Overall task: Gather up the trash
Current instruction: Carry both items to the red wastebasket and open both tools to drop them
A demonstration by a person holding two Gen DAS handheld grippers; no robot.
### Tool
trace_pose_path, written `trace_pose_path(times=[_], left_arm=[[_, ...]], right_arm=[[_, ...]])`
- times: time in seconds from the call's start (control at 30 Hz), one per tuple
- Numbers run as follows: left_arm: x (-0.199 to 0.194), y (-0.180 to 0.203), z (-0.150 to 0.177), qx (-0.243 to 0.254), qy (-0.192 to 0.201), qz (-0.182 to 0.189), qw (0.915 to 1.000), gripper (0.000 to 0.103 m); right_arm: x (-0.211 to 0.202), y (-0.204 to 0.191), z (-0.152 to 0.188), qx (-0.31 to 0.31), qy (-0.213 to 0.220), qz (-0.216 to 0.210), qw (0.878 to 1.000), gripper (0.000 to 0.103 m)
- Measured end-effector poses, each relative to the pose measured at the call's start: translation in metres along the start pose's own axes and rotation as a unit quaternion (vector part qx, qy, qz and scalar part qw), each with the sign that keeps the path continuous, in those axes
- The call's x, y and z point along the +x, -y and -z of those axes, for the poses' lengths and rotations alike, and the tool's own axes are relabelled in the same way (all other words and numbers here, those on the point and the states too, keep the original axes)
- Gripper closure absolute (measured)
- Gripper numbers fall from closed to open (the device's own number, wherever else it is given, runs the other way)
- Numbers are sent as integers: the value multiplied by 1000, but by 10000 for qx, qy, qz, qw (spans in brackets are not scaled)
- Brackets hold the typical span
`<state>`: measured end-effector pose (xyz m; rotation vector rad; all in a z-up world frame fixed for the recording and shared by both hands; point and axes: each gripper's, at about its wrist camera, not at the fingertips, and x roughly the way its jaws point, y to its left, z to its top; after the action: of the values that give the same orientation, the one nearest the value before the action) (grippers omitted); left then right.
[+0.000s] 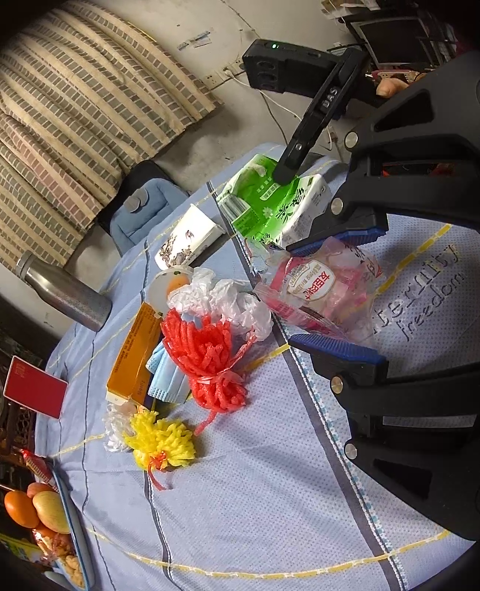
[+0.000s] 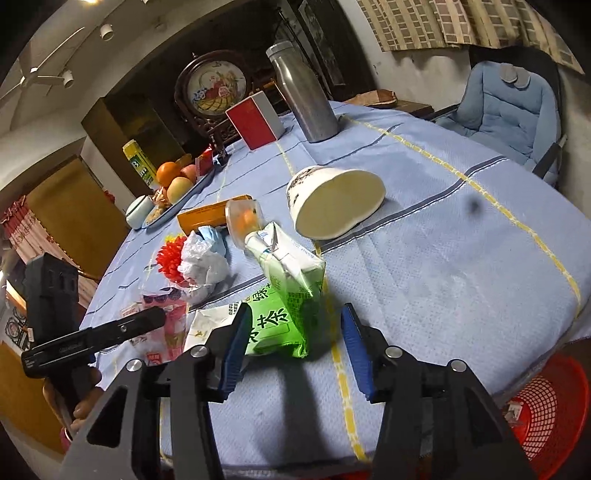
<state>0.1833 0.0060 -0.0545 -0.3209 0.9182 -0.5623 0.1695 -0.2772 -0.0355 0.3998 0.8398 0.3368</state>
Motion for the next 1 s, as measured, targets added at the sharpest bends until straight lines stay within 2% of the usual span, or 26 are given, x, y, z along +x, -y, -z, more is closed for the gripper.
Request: trace_pose_path(times=[0.03, 0.07, 0.2, 0.37, 0.6, 0.77, 1.0], left_arm=[[0, 1, 0, 30, 10, 10, 10000, 60], [-1, 3, 1, 69, 40, 26, 10000, 60], [-11, 7, 2, 173, 286, 154, 9993, 62], [-19, 17, 4, 150, 372, 218, 9990, 62], [-30, 62, 5, 582, 452, 238, 9970, 62], [-21, 97, 8, 863, 326, 358, 9951, 62], [9, 159, 15, 1343, -3, 724, 9883, 62]], right_arm=[[2, 1, 0, 21, -21, -32, 10000, 84], [3, 1, 0, 77, -34, -111, 9999, 88], [-18, -1, -3, 63, 264, -121, 9996, 89], [-56, -5, -10, -20, 663, -194, 9976, 89], [-111, 9, -2, 2, 1088, -78, 9940, 89], [-155, 36, 12, 141, 1392, 230, 9899, 89], [-201, 102, 46, 621, 1545, 929, 9817, 89]])
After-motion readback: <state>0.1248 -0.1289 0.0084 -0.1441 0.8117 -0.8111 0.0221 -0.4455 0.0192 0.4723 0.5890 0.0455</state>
